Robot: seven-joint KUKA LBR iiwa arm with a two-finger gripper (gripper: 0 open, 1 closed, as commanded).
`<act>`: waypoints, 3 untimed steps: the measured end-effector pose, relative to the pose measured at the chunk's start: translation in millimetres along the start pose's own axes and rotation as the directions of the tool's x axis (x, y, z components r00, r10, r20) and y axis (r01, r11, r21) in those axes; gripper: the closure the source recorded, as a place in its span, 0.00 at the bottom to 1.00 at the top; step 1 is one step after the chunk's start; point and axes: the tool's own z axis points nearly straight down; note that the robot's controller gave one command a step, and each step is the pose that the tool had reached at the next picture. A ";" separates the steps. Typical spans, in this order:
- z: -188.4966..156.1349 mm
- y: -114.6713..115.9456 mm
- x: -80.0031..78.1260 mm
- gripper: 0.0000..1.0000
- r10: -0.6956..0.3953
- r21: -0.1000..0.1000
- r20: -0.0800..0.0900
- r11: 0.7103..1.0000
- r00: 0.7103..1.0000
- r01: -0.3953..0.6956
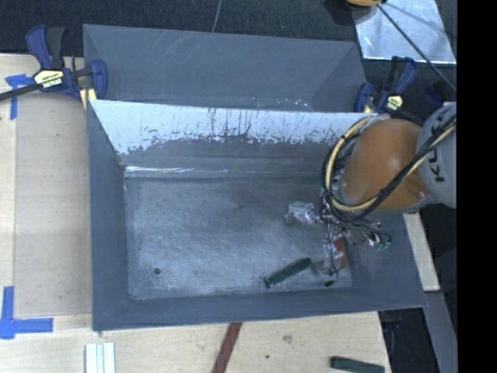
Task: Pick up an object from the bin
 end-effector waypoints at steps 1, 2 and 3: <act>-0.2 67.2 19.5 1.00 -0.300 -0.002 0.000 0.954 0.954 0.300; -0.2 67.2 19.5 1.00 -0.301 -0.001 0.001 0.954 0.954 0.301; -154.4 64.4 5.2 1.00 -0.343 -0.001 0.000 0.939 0.939 0.343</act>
Offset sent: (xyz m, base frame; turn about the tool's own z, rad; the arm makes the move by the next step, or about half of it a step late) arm 0.0000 0.0000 0.0000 0.0000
